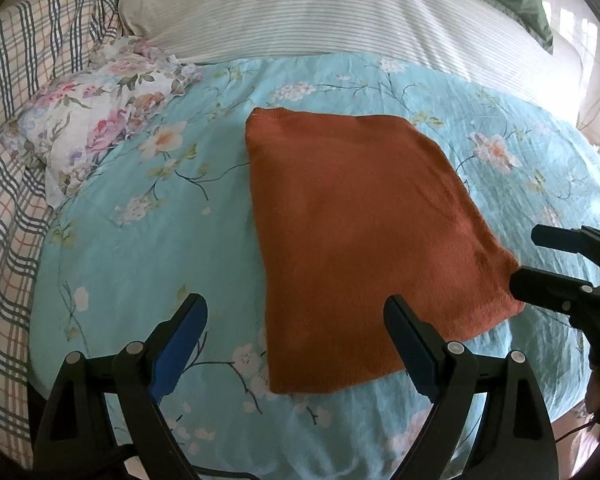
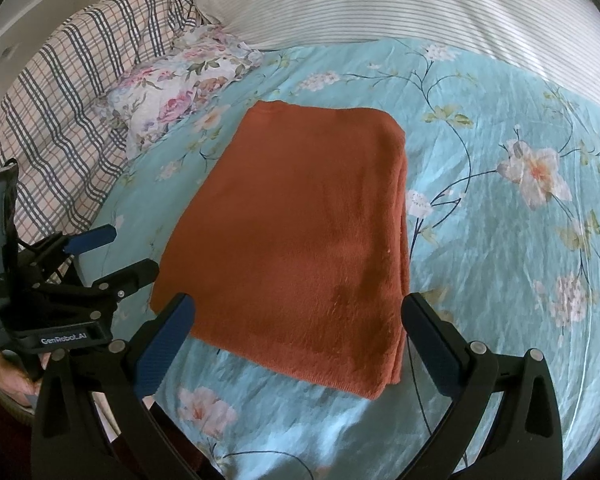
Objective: Fold small clothes
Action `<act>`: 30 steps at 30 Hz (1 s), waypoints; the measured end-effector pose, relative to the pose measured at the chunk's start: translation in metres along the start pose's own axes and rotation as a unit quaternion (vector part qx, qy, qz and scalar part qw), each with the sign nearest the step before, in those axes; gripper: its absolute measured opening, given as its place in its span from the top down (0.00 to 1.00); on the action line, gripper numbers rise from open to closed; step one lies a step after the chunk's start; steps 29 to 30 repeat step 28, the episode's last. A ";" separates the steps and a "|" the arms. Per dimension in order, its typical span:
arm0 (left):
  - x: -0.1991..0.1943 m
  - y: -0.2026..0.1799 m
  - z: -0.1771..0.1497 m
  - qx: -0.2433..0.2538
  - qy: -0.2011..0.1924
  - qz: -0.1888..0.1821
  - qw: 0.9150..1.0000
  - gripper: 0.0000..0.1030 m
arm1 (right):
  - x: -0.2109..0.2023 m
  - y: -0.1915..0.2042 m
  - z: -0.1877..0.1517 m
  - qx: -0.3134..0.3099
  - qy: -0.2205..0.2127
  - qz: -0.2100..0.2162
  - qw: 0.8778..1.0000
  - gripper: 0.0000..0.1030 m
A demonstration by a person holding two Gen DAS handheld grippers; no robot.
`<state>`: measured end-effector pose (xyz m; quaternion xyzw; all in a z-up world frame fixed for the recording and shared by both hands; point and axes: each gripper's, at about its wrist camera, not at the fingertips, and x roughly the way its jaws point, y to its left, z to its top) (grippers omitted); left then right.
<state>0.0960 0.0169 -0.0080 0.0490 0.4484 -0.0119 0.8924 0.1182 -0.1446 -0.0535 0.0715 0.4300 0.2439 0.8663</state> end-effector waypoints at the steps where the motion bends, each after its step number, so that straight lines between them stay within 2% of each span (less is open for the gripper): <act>1: 0.002 0.002 0.002 -0.004 -0.001 -0.004 1.000 0.12 | 0.002 -0.002 0.001 0.002 0.000 -0.001 1.000 0.00; 10: 0.020 0.011 0.010 -0.027 0.005 0.002 1.000 0.12 | 0.016 -0.013 0.009 0.011 0.003 -0.002 1.000 0.00; 16: 0.018 0.012 0.010 -0.035 0.005 0.001 0.999 0.12 | 0.018 -0.013 0.010 0.008 0.002 0.001 1.000 0.00; 25: 0.015 0.006 0.008 -0.025 -0.007 0.018 0.999 0.12 | 0.025 -0.010 0.013 0.009 0.006 -0.006 1.000 0.00; 30: 0.017 0.007 0.007 -0.030 -0.007 0.014 0.999 0.12 | 0.031 -0.016 0.013 0.018 0.011 -0.004 1.000 0.00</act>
